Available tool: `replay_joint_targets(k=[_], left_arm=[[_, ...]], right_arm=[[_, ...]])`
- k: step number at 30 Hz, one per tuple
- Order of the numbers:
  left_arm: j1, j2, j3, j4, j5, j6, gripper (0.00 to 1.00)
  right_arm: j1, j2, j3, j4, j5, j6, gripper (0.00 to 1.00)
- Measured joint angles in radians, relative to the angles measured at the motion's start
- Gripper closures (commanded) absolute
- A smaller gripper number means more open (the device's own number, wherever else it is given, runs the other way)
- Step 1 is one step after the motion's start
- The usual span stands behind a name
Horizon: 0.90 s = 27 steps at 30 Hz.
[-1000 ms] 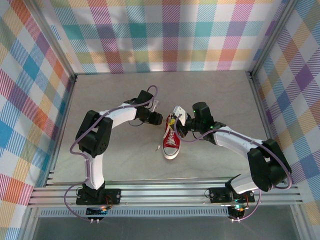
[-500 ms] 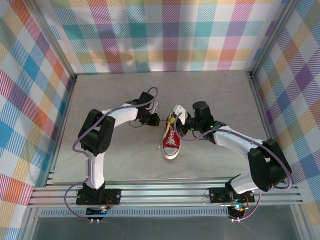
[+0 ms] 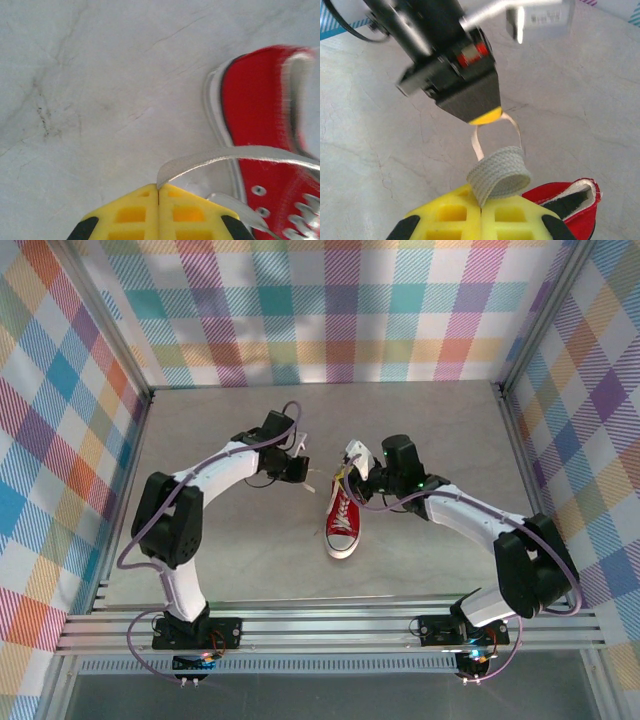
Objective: Tie the shoes
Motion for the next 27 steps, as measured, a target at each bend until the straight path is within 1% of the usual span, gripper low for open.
replay_joint_targets(k=[4,7,14,18,22,25,27], left_arm=[[0.000,-0.056,0.014,-0.069,0.044,0.016,1.00],[0.000,-0.077,0.034,-0.135,0.050,0.045,1.00],[0.000,-0.092,0.123,-0.323,0.054,0.137,1.00],[0.000,-0.095,0.144,-0.399,0.087,0.161,1.00],[-0.001,-0.111,0.144,-0.423,0.148,0.127,1.00],[-0.014,-0.136,0.135,-0.395,0.201,0.053,1.00],[-0.035,-0.161,0.109,-0.348,0.234,-0.015,1.00]], right_arm=[[0.000,0.020,0.003,-0.014,0.000,0.019,1.00],[0.000,0.031,0.003,-0.024,0.002,0.025,1.00],[0.000,0.033,0.003,-0.030,0.008,0.040,1.00],[0.000,0.033,0.005,-0.036,0.015,0.043,1.00],[0.000,0.044,0.015,-0.038,0.019,0.052,1.00],[0.000,0.051,0.027,-0.043,0.023,0.071,1.00],[0.000,0.062,0.048,-0.053,0.027,0.090,1.00]])
